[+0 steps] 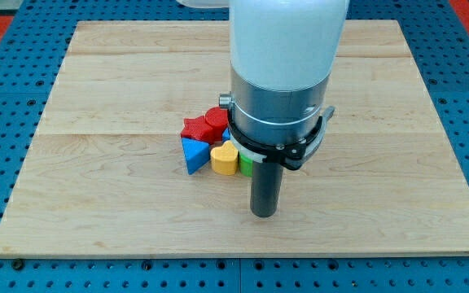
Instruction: Point your arm towards the blue triangle
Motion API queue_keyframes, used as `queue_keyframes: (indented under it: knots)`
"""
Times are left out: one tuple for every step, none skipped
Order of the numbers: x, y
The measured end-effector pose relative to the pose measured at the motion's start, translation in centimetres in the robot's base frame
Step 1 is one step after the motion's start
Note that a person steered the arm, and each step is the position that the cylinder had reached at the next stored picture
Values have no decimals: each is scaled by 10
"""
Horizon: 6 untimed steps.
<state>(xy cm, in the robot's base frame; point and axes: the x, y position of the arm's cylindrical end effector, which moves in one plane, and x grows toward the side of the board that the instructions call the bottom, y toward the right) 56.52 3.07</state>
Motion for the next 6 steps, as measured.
queue_keyframes:
  knots:
    - [0,0]
    - [0,2]
    - [-1,2]
    - [5,-31]
    - [-25,-60]
    - [-74,-99]
